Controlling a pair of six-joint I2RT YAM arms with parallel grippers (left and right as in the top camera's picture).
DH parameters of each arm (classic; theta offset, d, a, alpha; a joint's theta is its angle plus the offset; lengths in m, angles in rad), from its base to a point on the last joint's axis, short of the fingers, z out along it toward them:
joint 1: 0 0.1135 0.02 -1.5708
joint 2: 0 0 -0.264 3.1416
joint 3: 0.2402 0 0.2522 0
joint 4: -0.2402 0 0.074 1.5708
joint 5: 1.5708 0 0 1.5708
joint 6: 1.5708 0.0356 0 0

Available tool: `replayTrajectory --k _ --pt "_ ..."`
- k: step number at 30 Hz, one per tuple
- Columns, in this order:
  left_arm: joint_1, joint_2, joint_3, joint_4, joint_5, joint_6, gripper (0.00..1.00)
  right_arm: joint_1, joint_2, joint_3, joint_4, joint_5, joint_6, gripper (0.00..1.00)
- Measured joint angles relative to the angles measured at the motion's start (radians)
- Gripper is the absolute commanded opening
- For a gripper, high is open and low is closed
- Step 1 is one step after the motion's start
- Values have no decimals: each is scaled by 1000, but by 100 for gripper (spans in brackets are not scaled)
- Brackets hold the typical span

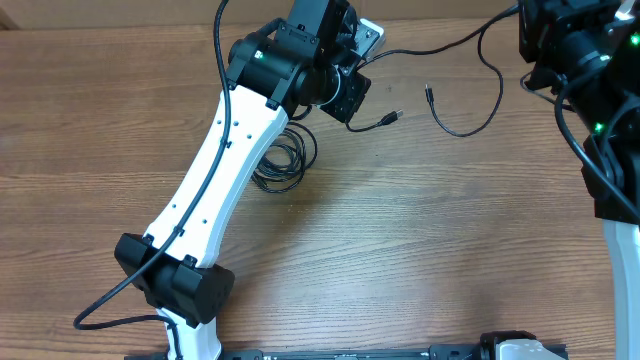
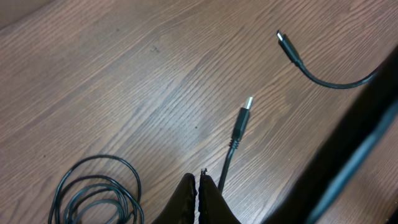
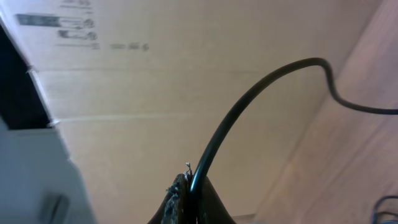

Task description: Untangle cables

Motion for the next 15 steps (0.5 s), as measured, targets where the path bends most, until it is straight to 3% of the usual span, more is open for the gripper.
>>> replayTrajectory --k 6,8,11,13,15 --pt "0 0 0 -21 0 -19 6 -1 7 0 -75 66 -68 4" --pt "0 0 0 -26 0 -40 15 -1 14 0 -92 78 -106 4" --pt "0 0 0 -37 0 -88 15 -1 27 0 -124 89 -155 4" --pt "0 0 0 -42 7 -119 4 -1 37 0 -142 94 -188 4" --pt "0 0 0 -45 22 -133 4 -1 48 0 -157 98 -219 4"
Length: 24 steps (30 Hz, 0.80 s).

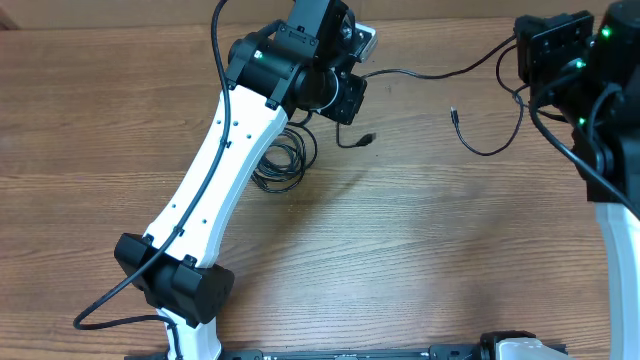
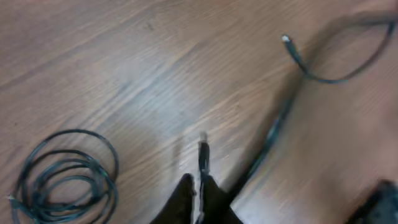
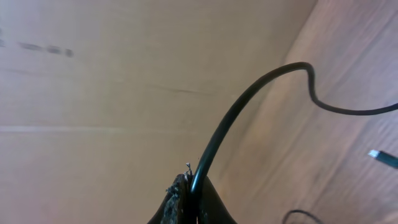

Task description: Untangle cables

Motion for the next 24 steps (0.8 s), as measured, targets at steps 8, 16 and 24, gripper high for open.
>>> replayTrajectory --k 8,16,24 --pt "0 0 0 -1 69 -32 4 -1 47 0 -44 4 -58 5" --pt "0 0 0 -1 76 -35 4 -1 79 0 -64 49 -145 4" --pt "0 0 0 -16 27 -98 4 -1 182 0 -126 79 -214 4"
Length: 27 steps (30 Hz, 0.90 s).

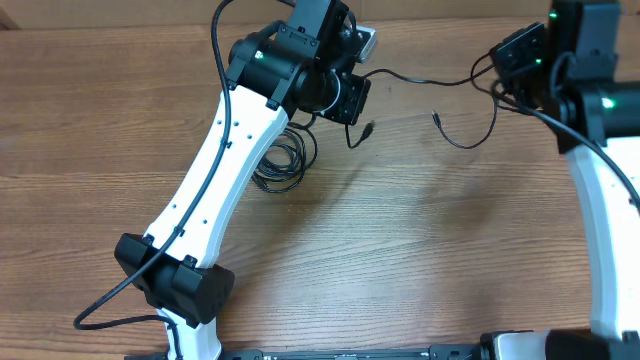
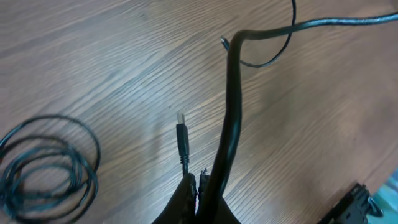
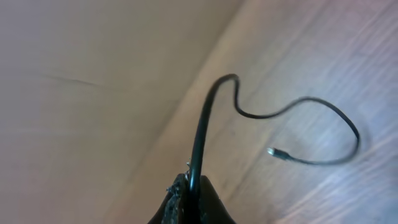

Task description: Untangle cables

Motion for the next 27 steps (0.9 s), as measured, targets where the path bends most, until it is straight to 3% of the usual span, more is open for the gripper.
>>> replayTrajectory --k 12,13,14,15,16,17,19,21,27 --pt "-1 0 -68 31 -54 -82 6 0 54 0 -38 3 -17 4" --pt "-1 0 -78 38 -54 -84 13 0 56 0 -39 2 -18 4" --pt "-3 0 -90 46 -55 -85 26 0 58 0 -40 3 -18 4" --pt "-3 0 -99 50 -55 -92 54 0 62 0 -41 3 -18 4" --pt "-3 0 -105 53 -54 -96 72 0 64 -1 -41 3 -19 4" --pt "-4 0 -111 58 -55 -95 80 0 67 -2 -42 2 -23 4" --pt "-8 0 -117 68 -55 -95 87 0 70 -2 -42 2 -36 4" --pt "-9 0 -121 68 -55 -97 100 0 72 -2 -42 3 -56 4" --pt "-9 0 -122 69 -59 -102 100 0 75 -2 -41 3 -126 4"
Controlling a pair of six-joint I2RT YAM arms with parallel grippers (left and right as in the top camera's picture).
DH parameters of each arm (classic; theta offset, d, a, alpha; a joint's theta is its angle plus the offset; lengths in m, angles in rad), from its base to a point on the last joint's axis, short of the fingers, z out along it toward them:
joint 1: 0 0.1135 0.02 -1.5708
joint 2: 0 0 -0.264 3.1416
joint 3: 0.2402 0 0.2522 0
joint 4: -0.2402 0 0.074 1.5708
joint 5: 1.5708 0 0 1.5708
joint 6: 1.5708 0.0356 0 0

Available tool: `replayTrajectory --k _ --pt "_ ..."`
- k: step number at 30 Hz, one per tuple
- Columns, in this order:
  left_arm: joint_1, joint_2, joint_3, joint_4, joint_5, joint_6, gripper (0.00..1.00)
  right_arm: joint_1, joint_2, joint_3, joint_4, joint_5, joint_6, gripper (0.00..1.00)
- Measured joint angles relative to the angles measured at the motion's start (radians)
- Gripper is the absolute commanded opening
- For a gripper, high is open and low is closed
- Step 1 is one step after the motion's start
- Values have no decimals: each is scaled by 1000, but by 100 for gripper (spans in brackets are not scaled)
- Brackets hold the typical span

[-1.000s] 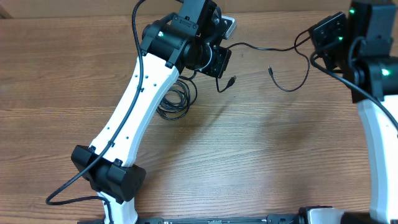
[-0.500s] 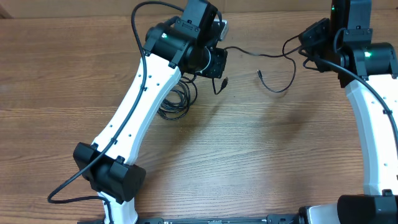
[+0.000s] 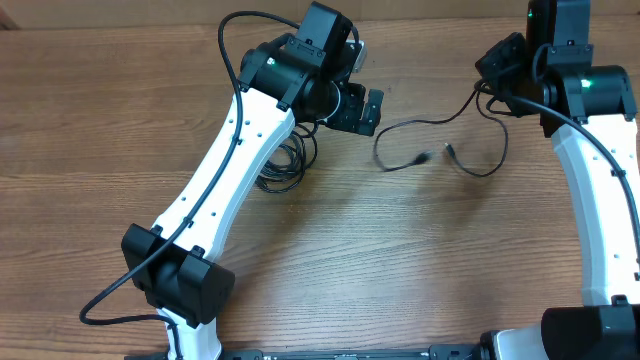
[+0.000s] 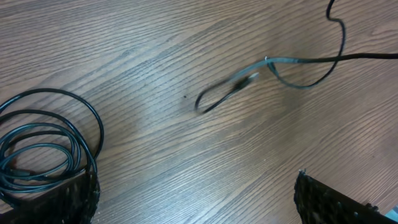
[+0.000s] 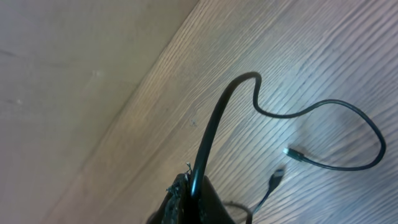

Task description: Untangle cables

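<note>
A long black cable (image 3: 487, 168) lies slack on the wooden table; its two plug ends (image 3: 425, 157) lie close together at the middle right. My right gripper (image 3: 492, 68) is shut on this cable's upper part, and the strand (image 5: 214, 124) rises from between its fingers (image 5: 177, 202). My left gripper (image 3: 368, 108) hangs open to the left of the plug ends, nothing between its wide-apart fingers (image 4: 336, 202). The cable's loose loop (image 4: 214, 99) shows blurred in the left wrist view. A second cable, coiled (image 3: 283, 160), lies under the left arm.
The coiled cable (image 4: 37, 149) sits just beside my left gripper's left finger. The left arm's white link (image 3: 215, 190) crosses the table's left middle. A cardboard wall (image 5: 74, 56) stands behind the table's far edge.
My left gripper has opened and let go of the black cable. The freed end now lies looped on the table, next to the other plug end. My right gripper stays shut on the cable.
First both grippers were shut on the black cable, the left near its USB end, the right at the far right. The right gripper then stood further left at each moment. Now the left has let go and the cable lies apart from the coil.
</note>
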Motion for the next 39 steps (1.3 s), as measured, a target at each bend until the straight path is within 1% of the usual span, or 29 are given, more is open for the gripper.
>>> replayTrajectory --k 5,9,13,18,21,30,33,39 --pt "2 0 0 0 -6 -25 100 0 5 0 3 0 -105 4" --pt "14 0 -1 -8 -25 -71 100 0 5 0 2 0 -190 4" --pt "38 0 -1 -25 -43 -101 100 0 5 0 1 0 -246 4" --pt "60 0 -2 -33 -52 -113 100 0 5 0 -19 -13 -270 4" --pt "61 0 -2 -92 -51 -119 100 0 5 0 -26 -38 -277 4" --pt "60 -11 -3 -134 -47 -114 100 0 5 0 -37 -72 -290 4" --pt "60 -52 -6 -166 -48 -107 100 0 5 0 -37 -76 -306 4" --pt "60 -217 -7 -290 -80 -96 100 0 5 0 -38 -79 -331 4"
